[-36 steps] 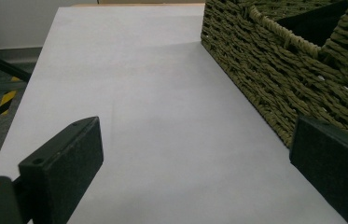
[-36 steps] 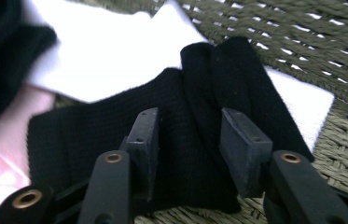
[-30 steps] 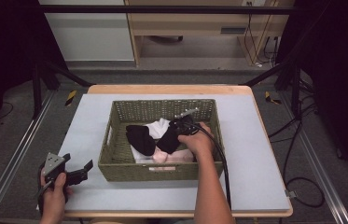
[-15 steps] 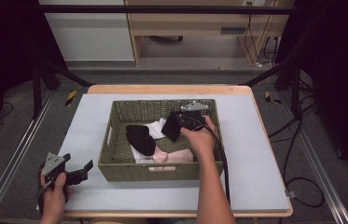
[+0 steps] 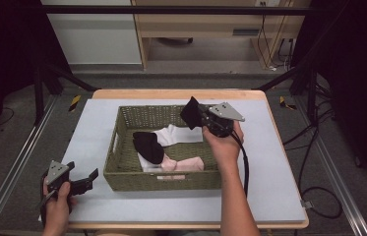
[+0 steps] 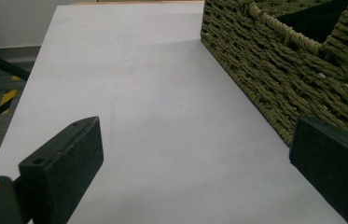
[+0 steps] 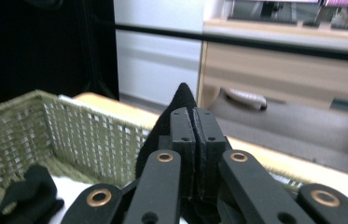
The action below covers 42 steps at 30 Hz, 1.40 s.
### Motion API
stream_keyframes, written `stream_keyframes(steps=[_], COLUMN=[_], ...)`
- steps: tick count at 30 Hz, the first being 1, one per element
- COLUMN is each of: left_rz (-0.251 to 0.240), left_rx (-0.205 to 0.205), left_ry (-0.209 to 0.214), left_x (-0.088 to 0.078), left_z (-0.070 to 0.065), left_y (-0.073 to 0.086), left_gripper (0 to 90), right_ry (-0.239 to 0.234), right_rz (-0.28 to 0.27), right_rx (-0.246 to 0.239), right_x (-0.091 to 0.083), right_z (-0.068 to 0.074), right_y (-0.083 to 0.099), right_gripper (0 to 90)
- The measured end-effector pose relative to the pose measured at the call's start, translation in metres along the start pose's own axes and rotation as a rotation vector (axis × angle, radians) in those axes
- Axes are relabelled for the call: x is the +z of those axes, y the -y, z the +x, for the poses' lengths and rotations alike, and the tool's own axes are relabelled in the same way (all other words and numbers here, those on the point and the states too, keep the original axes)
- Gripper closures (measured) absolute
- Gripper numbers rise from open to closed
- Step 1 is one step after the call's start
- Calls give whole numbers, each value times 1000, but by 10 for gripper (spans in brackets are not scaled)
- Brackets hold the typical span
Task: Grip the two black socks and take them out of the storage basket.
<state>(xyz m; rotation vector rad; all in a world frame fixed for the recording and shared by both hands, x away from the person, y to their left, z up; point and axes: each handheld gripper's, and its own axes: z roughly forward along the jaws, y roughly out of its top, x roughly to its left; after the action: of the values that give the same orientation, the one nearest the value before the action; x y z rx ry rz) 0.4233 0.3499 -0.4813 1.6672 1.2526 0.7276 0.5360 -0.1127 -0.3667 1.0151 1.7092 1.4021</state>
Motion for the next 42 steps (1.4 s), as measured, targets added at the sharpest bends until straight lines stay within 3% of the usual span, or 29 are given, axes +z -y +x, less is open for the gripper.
stream_keyframes(steps=[4,8,10,12,20,30,35,38,42], left_rz=[-1,-1,-1,-1,-1,0,3,2,2], left_rx=[-3,-4,-5,-7,-15,-10,-6,-5,-2], left_ry=[1,4,4,6,12,9,7,6,5], left_x=[0,0,0,0,0,0,0,0,0], left_z=[0,0,1,1,2,1,1,0,0], left_y=[0,0,0,0,0,0,0,0,0], left_gripper=[30,29,30,29,29,30,29,29,30], right_ry=[3,28,34,64,139,268,318,368,399], right_rz=[-60,-191,-213,-284,-384,-407,-390,-362,-342], right_rx=[-31,-71,-74,-73,-61,-55,-36,2,26], right_x=[-9,-23,-25,-33,-56,-94,-108,-119,-125], right_z=[0,-2,-3,-7,-26,-65,-81,-97,-106], right_y=[-7,-18,-20,-25,-34,-28,-14,9,25], right_gripper=[884,883,883,883,883,883,883,883,883])
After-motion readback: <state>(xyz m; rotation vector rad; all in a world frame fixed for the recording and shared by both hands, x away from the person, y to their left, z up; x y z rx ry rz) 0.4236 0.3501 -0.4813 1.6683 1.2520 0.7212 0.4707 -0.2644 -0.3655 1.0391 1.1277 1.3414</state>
